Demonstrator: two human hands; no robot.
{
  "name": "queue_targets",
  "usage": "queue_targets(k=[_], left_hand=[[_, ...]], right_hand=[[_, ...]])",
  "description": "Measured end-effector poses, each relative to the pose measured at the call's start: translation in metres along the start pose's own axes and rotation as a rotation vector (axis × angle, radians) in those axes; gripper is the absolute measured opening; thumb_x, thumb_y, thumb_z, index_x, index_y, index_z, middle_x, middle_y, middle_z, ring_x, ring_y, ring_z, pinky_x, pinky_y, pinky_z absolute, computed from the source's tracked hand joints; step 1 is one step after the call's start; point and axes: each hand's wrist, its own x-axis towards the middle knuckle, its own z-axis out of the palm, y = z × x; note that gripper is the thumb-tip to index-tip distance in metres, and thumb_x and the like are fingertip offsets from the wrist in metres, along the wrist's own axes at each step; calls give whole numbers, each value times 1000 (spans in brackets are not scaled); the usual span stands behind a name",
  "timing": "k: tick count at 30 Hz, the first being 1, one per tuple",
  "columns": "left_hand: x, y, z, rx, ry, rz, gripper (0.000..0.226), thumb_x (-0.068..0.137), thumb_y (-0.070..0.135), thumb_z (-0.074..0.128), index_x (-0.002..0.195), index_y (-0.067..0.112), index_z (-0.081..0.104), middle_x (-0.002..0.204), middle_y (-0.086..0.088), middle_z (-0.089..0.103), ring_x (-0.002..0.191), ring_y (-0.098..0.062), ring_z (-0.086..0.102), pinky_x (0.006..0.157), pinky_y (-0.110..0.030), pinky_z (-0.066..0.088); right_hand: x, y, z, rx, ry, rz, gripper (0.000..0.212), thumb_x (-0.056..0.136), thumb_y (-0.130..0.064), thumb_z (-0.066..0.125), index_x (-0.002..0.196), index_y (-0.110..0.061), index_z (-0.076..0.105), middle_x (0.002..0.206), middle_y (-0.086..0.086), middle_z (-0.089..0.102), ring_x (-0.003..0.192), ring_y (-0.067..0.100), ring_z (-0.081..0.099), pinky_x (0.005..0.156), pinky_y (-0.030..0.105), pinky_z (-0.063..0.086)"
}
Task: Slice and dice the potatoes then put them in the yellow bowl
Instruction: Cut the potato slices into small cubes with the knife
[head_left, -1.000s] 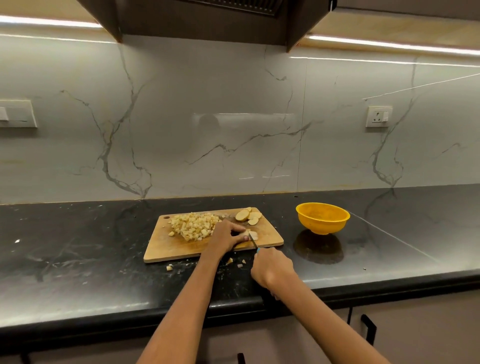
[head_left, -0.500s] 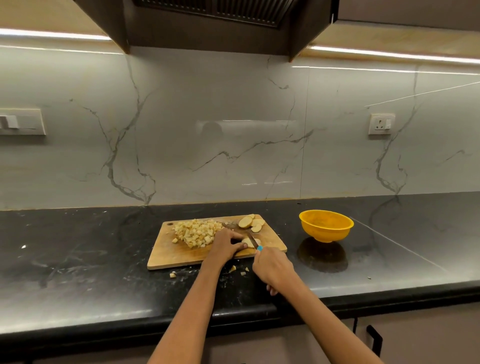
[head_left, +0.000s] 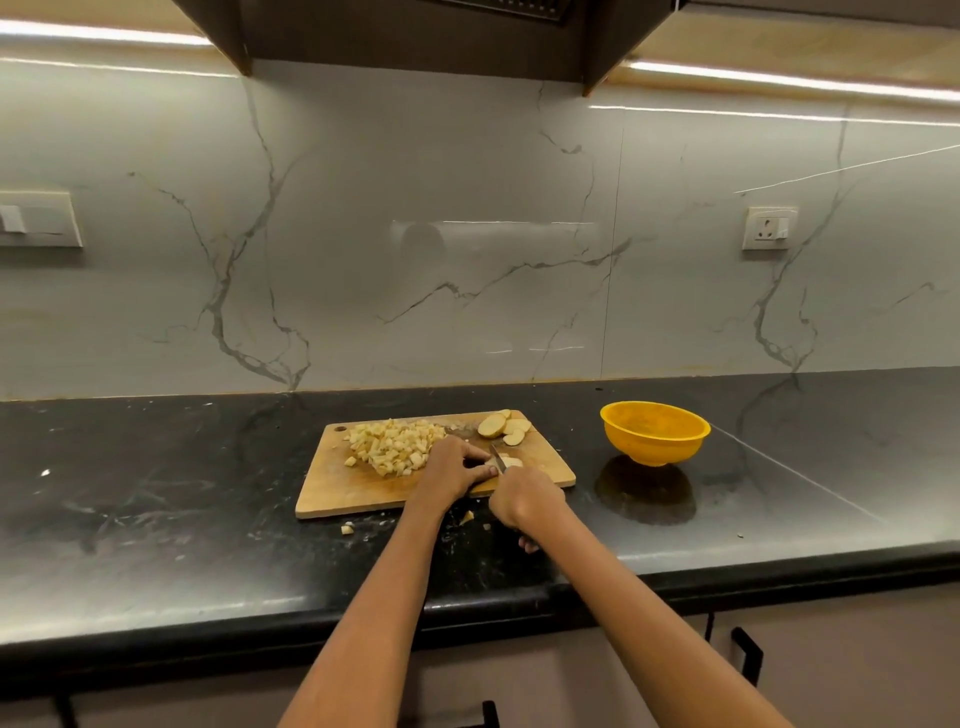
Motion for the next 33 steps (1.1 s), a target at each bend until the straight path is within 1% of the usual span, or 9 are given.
queue_targets(k=[3,4,6,13,20,24,28,31,33], left_hand=[[-2,1,0,5,-2,3,26,83,17,68,107,8,69,106,-5,71,95,-13,64,78,-16,41],[-2,1,0,9,-1,0,26,84,17,68,108,8,69,107,-5,70,95,-12,63,78,-15,40],[-2,1,2,12,-1,-8,27,85,19,67,110,8,68,109,-5,70,98,-12,62,80,-15,39],[-1,-3,2,-13,40,-30,31,84,12,67,115,7,65,118,-7,65,112,-16,57,90,-16,34],[-3,-5,2,-9,123,-13,21,81,6,68,103,6,71,106,-8,70,102,-15,63,87,-14,38],[-2,-6,2,-7,129,-15,19,81,7,68,100,6,72,103,-8,71,98,-15,64,85,-14,39],[-2,-7,3,-8,129,-23,18,81,8,69,99,6,73,102,-8,71,97,-15,64,84,-14,40],[-2,-7,3,-37,129,-25,18,81,8,69,98,6,73,100,-8,72,95,-14,64,83,-15,41],[-2,-7,2,-51,121,-33,18,80,8,70,97,6,73,99,-8,72,95,-14,64,81,-15,41]], right_hand=[[-8,8,6,-99,17,-27,33,97,-19,43,122,0,54,119,17,61,95,29,61,73,32,47],[-13,12,8,-152,27,-44,35,97,-21,43,124,-1,53,123,15,59,107,30,59,80,33,47],[-26,21,10,-196,70,-63,34,98,-20,40,125,-3,54,125,14,58,114,29,56,87,35,47],[-35,31,12,-5,192,9,40,102,-34,36,119,-5,57,118,10,63,106,22,60,85,31,47],[-12,18,10,71,136,11,35,99,-24,38,109,1,59,109,17,67,100,30,65,87,36,54],[-7,18,9,82,103,4,34,100,-23,38,112,2,57,102,16,67,89,26,65,83,34,53],[-4,19,9,71,94,16,35,100,-24,38,114,2,56,107,16,66,97,28,65,87,36,54],[-4,14,7,17,36,16,32,99,-22,40,116,2,53,105,16,65,79,25,61,79,33,51],[-3,10,4,-37,-11,0,31,98,-21,44,116,2,52,104,16,65,79,26,64,68,30,49]])
